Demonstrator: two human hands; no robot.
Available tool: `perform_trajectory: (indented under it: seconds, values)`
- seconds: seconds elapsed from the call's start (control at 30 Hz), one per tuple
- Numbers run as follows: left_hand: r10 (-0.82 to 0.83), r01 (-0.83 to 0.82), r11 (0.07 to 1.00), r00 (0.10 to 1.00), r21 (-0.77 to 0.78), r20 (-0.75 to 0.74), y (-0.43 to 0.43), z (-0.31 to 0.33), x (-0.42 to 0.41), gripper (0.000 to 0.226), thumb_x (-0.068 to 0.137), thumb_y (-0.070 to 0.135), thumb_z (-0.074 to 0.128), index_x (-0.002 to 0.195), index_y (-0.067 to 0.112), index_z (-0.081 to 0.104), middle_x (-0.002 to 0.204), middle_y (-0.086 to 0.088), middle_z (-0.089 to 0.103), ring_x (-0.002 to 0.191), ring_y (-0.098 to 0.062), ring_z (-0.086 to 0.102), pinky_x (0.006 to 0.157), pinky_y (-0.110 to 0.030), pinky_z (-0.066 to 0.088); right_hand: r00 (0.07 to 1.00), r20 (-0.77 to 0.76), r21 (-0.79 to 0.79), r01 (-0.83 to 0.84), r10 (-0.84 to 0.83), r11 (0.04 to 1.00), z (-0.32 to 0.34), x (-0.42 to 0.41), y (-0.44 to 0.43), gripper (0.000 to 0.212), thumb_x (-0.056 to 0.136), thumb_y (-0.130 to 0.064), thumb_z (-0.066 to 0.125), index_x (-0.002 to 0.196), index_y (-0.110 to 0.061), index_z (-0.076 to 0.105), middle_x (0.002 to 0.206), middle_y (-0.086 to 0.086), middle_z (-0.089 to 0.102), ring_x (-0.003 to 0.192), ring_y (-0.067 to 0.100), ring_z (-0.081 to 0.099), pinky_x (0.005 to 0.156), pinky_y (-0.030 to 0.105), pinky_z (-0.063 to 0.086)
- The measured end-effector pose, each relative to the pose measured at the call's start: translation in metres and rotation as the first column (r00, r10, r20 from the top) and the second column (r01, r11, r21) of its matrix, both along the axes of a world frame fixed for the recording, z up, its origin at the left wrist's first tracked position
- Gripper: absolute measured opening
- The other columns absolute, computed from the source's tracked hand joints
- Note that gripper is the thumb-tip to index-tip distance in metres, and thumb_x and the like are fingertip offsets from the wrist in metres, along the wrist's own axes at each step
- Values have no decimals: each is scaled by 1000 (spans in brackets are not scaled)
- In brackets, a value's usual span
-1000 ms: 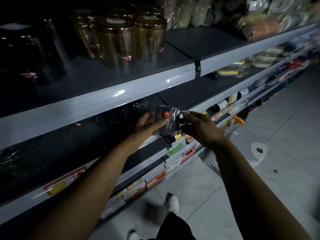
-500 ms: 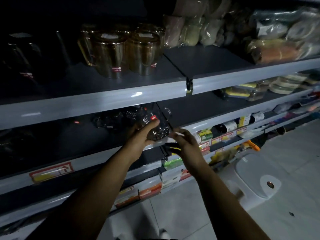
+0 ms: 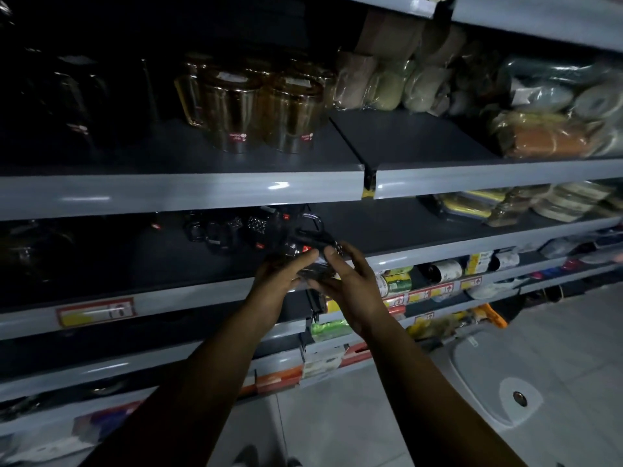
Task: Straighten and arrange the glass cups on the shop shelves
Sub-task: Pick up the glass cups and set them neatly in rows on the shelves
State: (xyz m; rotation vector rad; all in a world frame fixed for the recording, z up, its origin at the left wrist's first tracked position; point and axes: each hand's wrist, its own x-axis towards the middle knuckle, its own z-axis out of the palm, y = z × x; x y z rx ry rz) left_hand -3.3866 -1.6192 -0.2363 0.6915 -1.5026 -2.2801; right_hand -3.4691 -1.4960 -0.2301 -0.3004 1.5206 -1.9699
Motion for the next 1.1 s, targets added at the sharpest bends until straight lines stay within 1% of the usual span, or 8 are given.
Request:
perform_trajectory:
  seconds: [0.2,0.37,0.5,0.7,0.8,0.93,1.0,1.1]
  values:
    - [-82,102,985,987,-142,141,-41,-6,12,53,72,51,83,116,25,69,114,3,75,107,-20,71,99,-36,51,966,-258,97,51,-24,994,4,-11,-19,45,90,-19,77,132,-14,61,121,12,71,109,32,71,86,44,60]
    - [160,-94,936,972,-340,171,-80,-19,19,26,93,19,70,118,17,64,113,-8,70,105,-23,67,89,-30,49,886,-447,236,253,-126,938,-6,-39,-32,57,76,-13,88,123,-4,58,115,8,69,104,20,68,87,37,58]
    - [296,-180,826,945,-534,140,-94,-23,33,26,95,11,64,121,11,62,99,0,64,96,-16,61,76,-13,42,792,-611,402,326,-15,856,-10,-50,-45,67,69,-25,93,125,-17,58,119,-3,69,107,15,66,92,31,54]
    - [374,-248,787,920,-566,116,-109,-33,42,36,94,4,63,129,5,53,106,-3,61,86,-9,58,79,-15,47,717,-682,493,300,148,817,-12,-74,-65,69,68,-18,93,127,-13,58,118,-2,66,109,15,62,91,24,47]
    - [400,-279,791,909,-545,115,-111,-37,44,37,94,0,62,130,2,52,97,4,60,81,1,56,73,-2,44,662,-709,550,304,243,778,-12,-88,-76,69,68,-18,93,128,-13,60,121,2,66,110,17,60,90,19,42]
    - [418,-322,808,904,-494,95,-107,-37,45,38,94,-5,61,130,1,49,95,13,57,82,2,57,71,0,43,685,-678,576,269,268,772,-20,-99,-85,75,63,-25,94,129,-17,58,125,2,64,113,17,62,89,19,45]
    - [410,-325,822,908,-467,89,-106,-39,45,38,93,-3,63,128,7,51,96,14,59,83,3,58,73,-1,43,753,-640,507,266,152,820,-32,-103,-82,88,56,-34,95,131,-23,51,131,0,61,118,17,60,95,28,51]
    - [397,-307,828,912,-470,103,-108,-43,46,27,94,3,66,116,17,57,95,18,62,87,4,59,73,1,41,908,-402,298,252,-119,921,-44,-90,-67,66,73,-9,89,129,-9,53,124,10,64,109,20,64,90,30,57]
